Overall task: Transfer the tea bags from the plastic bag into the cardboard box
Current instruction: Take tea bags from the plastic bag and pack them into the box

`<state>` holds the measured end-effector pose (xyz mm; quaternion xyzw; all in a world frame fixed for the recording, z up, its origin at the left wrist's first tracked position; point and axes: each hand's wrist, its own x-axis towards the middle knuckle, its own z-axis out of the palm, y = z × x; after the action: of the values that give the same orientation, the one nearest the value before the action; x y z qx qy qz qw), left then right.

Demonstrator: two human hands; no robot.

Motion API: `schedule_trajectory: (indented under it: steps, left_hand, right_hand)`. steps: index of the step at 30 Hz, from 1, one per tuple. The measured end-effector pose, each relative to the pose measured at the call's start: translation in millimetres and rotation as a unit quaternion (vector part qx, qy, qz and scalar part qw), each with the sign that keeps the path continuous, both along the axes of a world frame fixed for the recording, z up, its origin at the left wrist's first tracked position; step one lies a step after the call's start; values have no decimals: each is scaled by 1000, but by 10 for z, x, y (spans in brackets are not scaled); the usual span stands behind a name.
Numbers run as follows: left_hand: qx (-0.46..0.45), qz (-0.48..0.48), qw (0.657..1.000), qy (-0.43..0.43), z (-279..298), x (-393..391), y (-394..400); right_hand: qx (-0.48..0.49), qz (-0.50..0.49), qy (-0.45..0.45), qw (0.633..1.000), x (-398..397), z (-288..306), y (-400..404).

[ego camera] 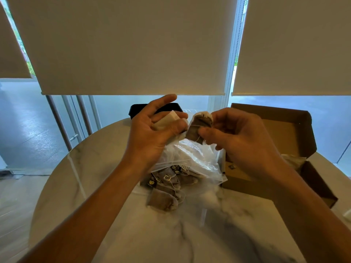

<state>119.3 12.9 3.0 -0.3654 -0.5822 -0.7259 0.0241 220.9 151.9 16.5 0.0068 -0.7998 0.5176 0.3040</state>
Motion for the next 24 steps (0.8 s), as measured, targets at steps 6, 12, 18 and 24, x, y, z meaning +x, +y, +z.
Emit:
schedule_trajectory:
  steps: [6,12,18,24]
  left_hand:
    - [46,7,999,6,131,-30,-92]
    - [89,-14,995,31,262,20,-98]
    - [111,-33,990,78,388,79,-84]
    - [-60,-44,996,43,196,53,-26]
  right_hand:
    - [-49,-11,59,997,74,143,60]
    - [-60,5,108,992,133,183,110]
    - [-41,6,70,997,137,12,120]
    - [-44,-3,39,998,135,-125,202]
